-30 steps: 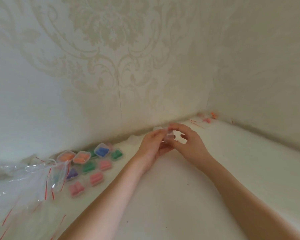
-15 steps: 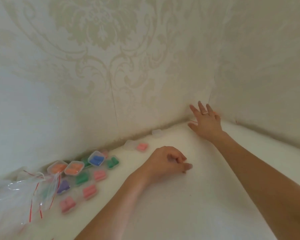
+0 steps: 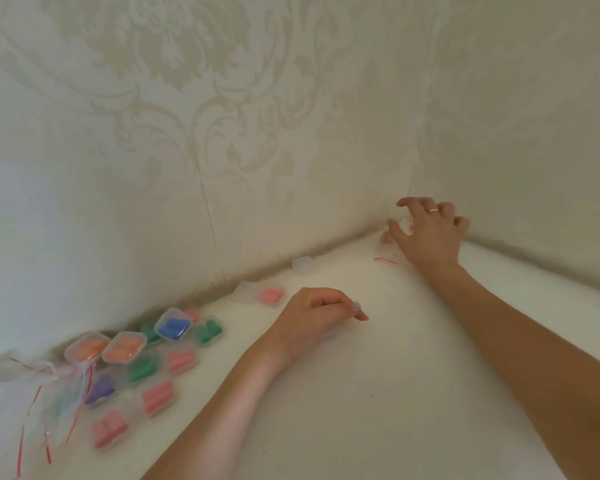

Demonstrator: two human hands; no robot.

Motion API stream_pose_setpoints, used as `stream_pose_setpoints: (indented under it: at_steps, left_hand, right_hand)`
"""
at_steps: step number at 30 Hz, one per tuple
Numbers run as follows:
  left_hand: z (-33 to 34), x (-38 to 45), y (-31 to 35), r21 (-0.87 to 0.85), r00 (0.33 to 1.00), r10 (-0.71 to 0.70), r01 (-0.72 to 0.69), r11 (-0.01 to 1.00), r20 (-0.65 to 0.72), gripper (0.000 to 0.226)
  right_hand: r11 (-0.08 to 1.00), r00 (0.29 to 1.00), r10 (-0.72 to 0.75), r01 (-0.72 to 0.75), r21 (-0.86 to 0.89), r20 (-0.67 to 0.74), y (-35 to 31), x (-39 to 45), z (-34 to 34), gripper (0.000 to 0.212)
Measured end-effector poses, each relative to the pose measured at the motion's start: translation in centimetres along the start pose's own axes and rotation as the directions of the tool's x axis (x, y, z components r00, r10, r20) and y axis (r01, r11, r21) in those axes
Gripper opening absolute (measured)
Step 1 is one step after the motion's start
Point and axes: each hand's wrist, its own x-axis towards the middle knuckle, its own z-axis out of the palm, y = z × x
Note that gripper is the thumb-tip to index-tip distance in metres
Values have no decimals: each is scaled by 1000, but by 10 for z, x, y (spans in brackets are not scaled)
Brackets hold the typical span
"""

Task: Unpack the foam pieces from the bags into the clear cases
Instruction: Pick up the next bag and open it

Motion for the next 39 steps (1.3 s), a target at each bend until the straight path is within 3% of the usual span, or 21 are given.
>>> stream_pose_setpoints:
  at_steps: [1,3,5,9,13,14,17,20,23,24,28,31,33,34,36,37,39]
  left_hand:
    - [0,1,0,-8,1000,-7,7,1000,4,25]
    - [0,1,-1,-30,1000,-18,19,999,8,24]
    - [0,1,-2,-27,1000,-17,17,999,2,22]
    - [-2,1,-1,3,999,-22,22,1000,-35,21]
    - [-2,0,3,-83,975,-31,13,996,-221,12]
    - [-3,1,3,-109,955,-36,4,994,-295,9]
    - [-4,2,-2,-42,847,-34,14,999,-531,19]
    - [-2,2,-2,89,890,16,27,996,-456,33]
    - [2,1,-3,291,916,122,-6,957,-381,14]
    - [2,1,-5,311,902,156,-26,950,-402,9]
    - [-8,1,-7,27,859,57,-51,998,-508,13]
    - [-10,3,-2,-343,845,-107,-95,935,-525,15]
    - [-10,3,0,-493,842,-160,-138,859,-515,14]
    - [-10,4,0,-522,843,-164,-154,839,-513,13]
    - [-11,4,-1,-542,839,-147,-195,818,-524,11]
    - [-11,5,-2,-540,834,-134,-215,814,-535,10]
    - [-12,4,0,-519,829,-110,-233,823,-548,10]
  right_hand:
    - [997,990,48,-39,-69,129,7,5,3,54]
    - [986,892,145,-95,-137,429,11,9,13,60]
    - [997,823,82,-59,-59,562,6,6,22,53]
    - [927,854,-193,-2,375,482,-19,-21,13,17]
    - [783,819,-404,79,617,408,-49,-71,-20,22]
    - [756,827,-408,68,651,387,-54,-81,-28,27]
    - [702,889,-206,-156,695,409,-65,-100,-46,51]
    - [751,891,-140,-189,633,432,-71,-106,-57,81]
    - [527,855,-110,-383,759,508,-70,-104,-67,43]
    - [516,866,-105,-373,771,489,-67,-103,-68,34]
    - [750,919,-198,-82,656,341,-59,-103,-73,39]
    - [766,912,-309,69,639,271,-61,-104,-83,65]
    - [731,894,-374,119,672,247,-64,-104,-92,78]
    - [711,896,-366,97,696,250,-68,-104,-96,80]
    - [639,920,-227,-107,762,320,-74,-105,-97,72]
    - [541,905,-142,-269,797,401,-76,-106,-97,63]
    - [278,810,-72,-544,792,582,-78,-107,-96,37]
